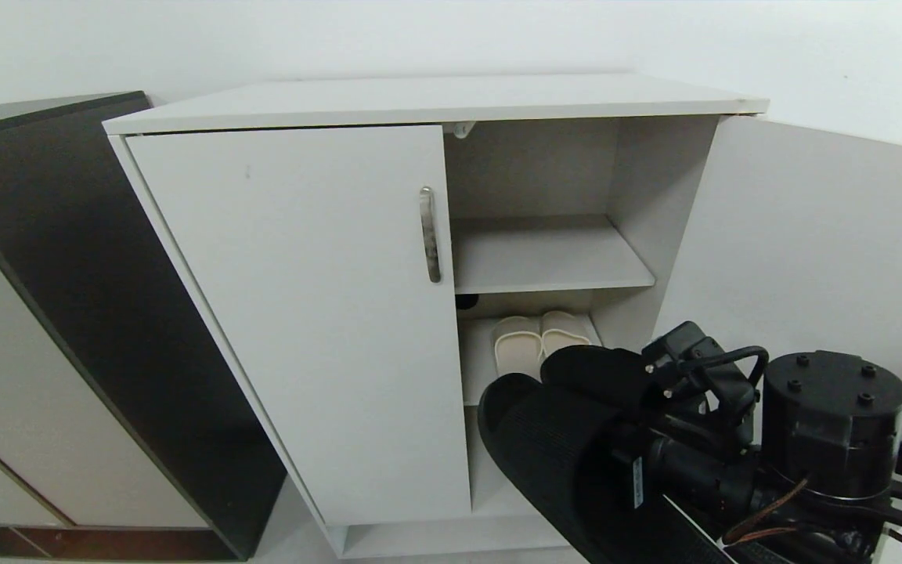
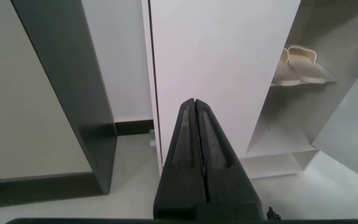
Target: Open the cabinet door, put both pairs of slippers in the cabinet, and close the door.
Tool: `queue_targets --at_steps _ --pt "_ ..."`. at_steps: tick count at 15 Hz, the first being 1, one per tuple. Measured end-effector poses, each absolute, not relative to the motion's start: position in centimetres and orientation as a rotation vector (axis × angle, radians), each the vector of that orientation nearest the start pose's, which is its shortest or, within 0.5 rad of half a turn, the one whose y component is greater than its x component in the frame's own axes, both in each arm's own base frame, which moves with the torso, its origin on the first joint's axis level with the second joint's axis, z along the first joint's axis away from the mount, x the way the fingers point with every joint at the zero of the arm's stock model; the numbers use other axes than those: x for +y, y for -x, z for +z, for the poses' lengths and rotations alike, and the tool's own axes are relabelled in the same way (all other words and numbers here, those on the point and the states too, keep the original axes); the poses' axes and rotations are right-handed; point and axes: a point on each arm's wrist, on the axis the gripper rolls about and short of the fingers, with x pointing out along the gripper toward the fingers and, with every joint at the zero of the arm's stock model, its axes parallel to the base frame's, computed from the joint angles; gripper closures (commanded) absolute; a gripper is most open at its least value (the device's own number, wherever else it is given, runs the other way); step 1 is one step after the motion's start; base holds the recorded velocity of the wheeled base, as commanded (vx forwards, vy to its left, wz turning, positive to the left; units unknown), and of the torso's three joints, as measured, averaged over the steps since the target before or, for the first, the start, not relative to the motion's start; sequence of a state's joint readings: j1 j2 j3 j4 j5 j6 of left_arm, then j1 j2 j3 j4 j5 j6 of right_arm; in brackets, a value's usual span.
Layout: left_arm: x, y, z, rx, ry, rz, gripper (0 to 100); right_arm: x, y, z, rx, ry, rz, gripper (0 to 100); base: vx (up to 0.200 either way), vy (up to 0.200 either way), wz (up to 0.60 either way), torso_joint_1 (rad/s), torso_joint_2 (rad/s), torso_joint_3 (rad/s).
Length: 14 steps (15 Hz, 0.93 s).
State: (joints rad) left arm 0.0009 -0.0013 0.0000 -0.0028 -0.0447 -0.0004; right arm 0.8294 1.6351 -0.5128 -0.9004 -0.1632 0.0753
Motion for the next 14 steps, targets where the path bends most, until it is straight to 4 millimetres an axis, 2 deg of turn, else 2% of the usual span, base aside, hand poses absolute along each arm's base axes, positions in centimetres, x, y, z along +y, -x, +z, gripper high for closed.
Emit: queue_targets --at_steps 4,7,10,12,14 --pt "-0.1 2.3 7.6 -0.004 0.0 -0.043 100 19.1 -18.0 15.1 0.226 0.037 0.655 100 0.0 0.0 0.0 0.0 0.0 0.0" --pt "-0.1 2.3 7.6 -0.005 -0.002 -0.043 100 19.2 -18.0 15.2 0.22 0.038 0.656 100 0.0 -0.2 0.0 -0.002 0.0 0.007" --pt "-0.1 2.3 7.6 -0.006 0.002 -0.041 100 19.3 -18.3 15.5 0.201 0.031 0.638 100 0.0 0.0 0.0 0.0 0.0 0.0" --pt "-0.1 2.3 7.6 -0.003 0.002 -0.043 100 20.0 -18.4 15.8 0.191 0.03 0.604 100 0.0 0.0 0.0 0.0 0.0 0.0" --pt "-0.1 2.3 7.6 -0.004 0.002 -0.043 100 21.4 -18.4 16.1 0.202 0.048 0.509 100 0.0 0.0 0.0 0.0 0.0 0.0"
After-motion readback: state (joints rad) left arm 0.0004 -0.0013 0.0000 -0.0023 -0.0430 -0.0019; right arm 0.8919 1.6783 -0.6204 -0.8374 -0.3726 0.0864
